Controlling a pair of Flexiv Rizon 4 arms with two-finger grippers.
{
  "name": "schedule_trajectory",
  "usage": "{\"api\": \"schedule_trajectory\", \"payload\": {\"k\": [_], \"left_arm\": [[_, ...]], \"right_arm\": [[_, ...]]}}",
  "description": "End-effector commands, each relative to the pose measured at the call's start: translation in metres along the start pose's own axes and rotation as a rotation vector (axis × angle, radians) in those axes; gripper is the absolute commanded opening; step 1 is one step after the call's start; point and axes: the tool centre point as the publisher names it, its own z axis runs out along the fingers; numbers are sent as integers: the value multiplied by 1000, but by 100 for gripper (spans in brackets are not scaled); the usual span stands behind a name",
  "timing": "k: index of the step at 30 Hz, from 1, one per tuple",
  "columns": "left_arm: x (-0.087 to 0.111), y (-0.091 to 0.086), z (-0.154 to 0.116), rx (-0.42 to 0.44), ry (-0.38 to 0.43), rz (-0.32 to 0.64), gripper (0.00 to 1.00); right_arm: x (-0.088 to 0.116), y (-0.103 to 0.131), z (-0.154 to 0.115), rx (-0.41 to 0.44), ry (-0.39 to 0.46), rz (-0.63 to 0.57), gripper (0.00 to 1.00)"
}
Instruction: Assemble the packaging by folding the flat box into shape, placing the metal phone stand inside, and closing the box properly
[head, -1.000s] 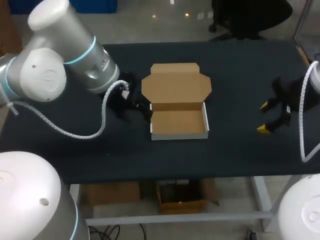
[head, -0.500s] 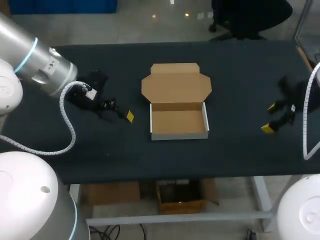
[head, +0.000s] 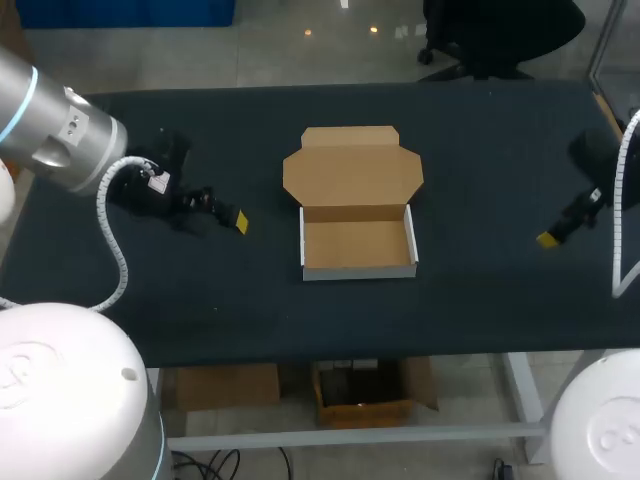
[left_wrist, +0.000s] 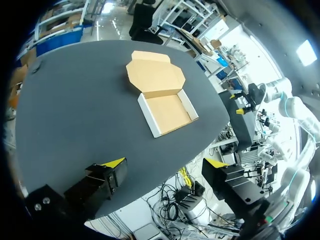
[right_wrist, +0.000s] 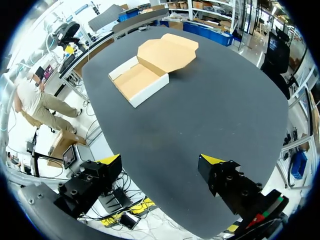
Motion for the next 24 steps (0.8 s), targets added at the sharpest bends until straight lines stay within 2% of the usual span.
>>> {"api": "schedule_trajectory", "payload": {"k": [1,8,11,18,24], "left_arm": [[6,1,-12,-17,-86,-26,100],[3,-1,-20,-48,-129,-65,100],[-1,-5,-26,-57,-150,-112,100],[-6,-18,-42,-87,-226,-242,100],[-17,-33,-44,-105,-267,-298,100]], "right_arm": [[3,-4,-10,7,-25,28,100],[7,-9,-19,11,-74,84,100],[8,-11,-24,19,-108,122,100],[11,-14,-38,68,-259,310,100],[-4,-15,-44,107,-308,449,100]]}}
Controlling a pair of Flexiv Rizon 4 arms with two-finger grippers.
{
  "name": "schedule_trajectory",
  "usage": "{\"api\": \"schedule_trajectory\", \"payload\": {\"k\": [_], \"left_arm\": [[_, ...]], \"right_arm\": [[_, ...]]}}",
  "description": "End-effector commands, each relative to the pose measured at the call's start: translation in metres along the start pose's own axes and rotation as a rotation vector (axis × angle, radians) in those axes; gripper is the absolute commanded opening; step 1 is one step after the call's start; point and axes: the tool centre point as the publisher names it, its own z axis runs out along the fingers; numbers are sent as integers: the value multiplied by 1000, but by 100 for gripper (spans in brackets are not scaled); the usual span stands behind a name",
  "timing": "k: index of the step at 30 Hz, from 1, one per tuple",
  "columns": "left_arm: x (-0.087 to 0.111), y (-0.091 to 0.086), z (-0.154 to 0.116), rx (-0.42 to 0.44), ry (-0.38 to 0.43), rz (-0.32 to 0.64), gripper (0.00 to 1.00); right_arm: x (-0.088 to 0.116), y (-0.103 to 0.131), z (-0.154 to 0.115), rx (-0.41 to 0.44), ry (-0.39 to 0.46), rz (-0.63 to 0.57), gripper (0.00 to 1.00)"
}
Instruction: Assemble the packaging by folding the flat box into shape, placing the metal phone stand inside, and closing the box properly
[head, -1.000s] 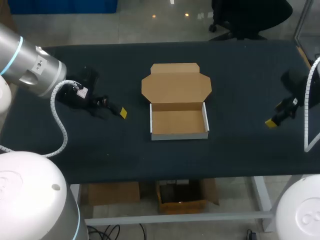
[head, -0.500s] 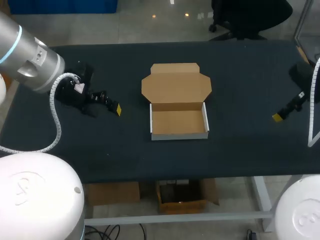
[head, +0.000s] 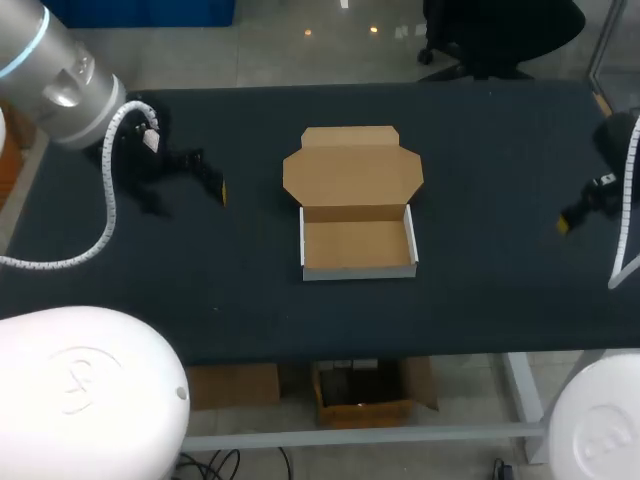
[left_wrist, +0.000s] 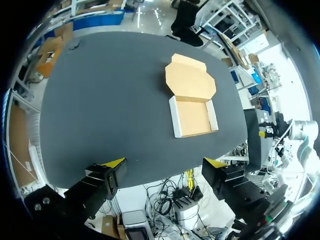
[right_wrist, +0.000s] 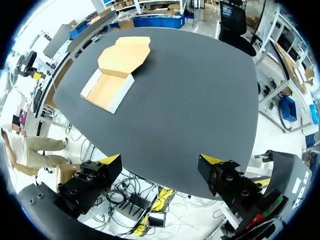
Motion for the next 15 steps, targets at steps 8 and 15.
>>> {"api": "schedule_trajectory", "payload": {"k": [8,15], "left_arm": [[-5,-29,3,-100,-115,-64,100],[-10,-35,-1,-140,-187,-92,100]], "right_arm": [[-18,14,-9,59,-161,173,100],[-23,22,-18,60,-197,218,100]]}}
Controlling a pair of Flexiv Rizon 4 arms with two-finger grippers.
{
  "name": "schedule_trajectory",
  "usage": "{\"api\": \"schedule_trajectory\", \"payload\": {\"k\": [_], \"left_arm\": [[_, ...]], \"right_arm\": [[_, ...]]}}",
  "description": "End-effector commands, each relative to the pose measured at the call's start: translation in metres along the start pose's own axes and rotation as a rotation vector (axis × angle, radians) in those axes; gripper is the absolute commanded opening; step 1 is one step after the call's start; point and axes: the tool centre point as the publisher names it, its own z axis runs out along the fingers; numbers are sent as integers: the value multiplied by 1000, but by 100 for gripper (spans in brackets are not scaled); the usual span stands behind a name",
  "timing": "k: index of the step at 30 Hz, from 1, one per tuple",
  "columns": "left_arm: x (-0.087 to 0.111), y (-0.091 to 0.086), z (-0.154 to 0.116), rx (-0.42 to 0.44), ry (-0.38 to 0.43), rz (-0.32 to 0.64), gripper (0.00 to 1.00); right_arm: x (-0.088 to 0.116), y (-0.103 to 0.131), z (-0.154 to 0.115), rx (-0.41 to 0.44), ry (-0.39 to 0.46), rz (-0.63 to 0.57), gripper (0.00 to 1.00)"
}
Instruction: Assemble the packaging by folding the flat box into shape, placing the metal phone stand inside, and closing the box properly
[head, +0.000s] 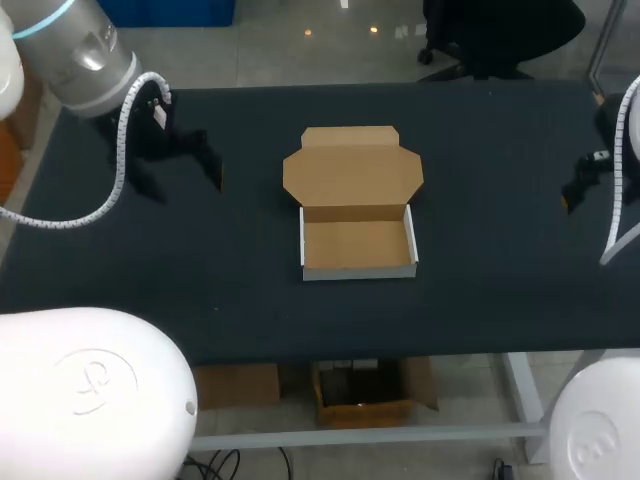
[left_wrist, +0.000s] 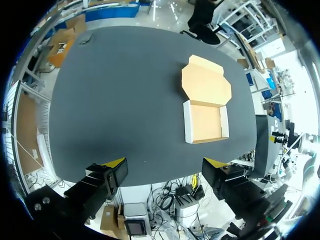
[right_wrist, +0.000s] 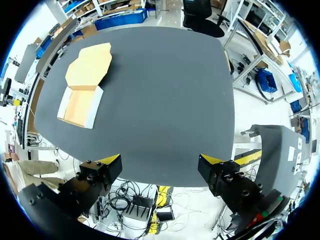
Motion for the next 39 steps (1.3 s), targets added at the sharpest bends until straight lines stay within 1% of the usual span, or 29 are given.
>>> {"api": "schedule_trajectory", "payload": {"k": [1,4,8,15,21,27,31,35,39], "left_arm": [[2,-10,-3,-65,-90,-14,100],[-3,-12,-1,-70,-103,-18,100],[-13,-21,2,-76,-99,-18,100],[-21,-33,10,-87,-106,-18,100],[-30,-39,18,-87,-106,-16,100],[-33,-39,20,-90,-104,-11,100],[-34,-35,19,-101,-96,0,100],[-32,-29,19,-106,-93,7,100],[-30,-25,20,-112,-109,10,100]], "right_arm": [[-1,4,-6,4,-30,14,100],[-6,10,-3,9,-42,37,100],[-13,16,3,11,-20,56,100],[-15,25,10,23,-16,85,100],[-13,34,16,47,-16,116,100],[-13,38,18,38,-10,127,100],[-13,42,18,21,-14,139,100],[-13,52,22,35,-13,140,100],[-14,57,26,43,-3,145,100]]}}
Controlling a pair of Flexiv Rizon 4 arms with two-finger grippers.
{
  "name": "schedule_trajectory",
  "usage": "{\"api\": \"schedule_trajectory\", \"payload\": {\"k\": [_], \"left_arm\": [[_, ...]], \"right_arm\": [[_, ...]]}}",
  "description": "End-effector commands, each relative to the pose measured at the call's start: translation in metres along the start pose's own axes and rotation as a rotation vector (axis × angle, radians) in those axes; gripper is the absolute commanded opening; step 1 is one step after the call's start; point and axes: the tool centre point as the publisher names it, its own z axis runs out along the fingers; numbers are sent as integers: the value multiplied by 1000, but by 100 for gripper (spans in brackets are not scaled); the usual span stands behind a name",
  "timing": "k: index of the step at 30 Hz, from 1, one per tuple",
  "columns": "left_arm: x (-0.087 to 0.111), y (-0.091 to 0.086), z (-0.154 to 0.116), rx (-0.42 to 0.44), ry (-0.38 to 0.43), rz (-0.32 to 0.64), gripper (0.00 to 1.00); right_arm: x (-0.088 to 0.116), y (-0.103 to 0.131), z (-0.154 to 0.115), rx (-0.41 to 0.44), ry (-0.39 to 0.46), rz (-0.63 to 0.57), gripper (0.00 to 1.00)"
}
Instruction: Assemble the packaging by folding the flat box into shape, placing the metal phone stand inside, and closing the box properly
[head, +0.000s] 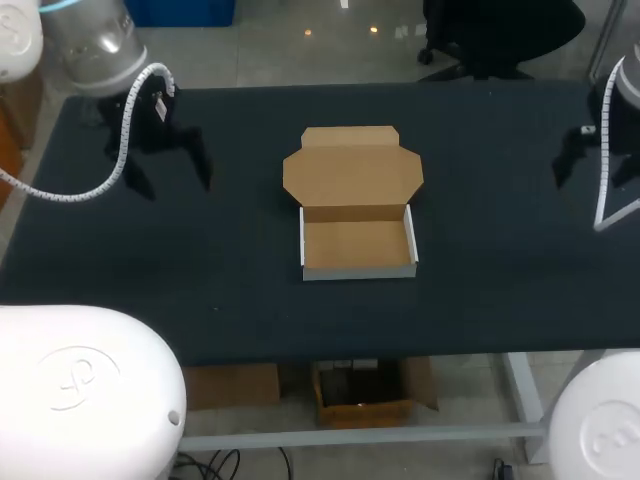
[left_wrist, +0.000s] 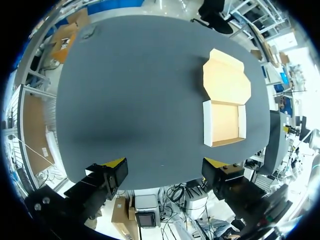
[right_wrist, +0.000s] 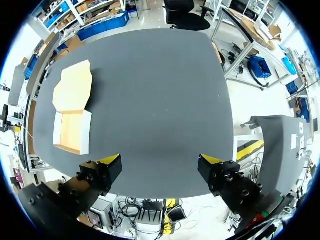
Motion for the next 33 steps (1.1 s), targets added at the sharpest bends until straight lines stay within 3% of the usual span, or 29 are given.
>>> {"api": "schedule_trajectory", "payload": {"k": [1,14,24,33], "left_arm": [[3,4,-1,5,-17,-1,100],[-13,-3,8,21,-3,-15,100],[-38,-14,18,25,-12,-24,100],[-64,-33,33,19,-28,-55,100]], "right_arm": [[0,9,5,25,5,5,100],[-1,7,6,25,9,19,100],[-1,7,6,25,9,19,100],[-1,7,6,25,9,19,100]]}}
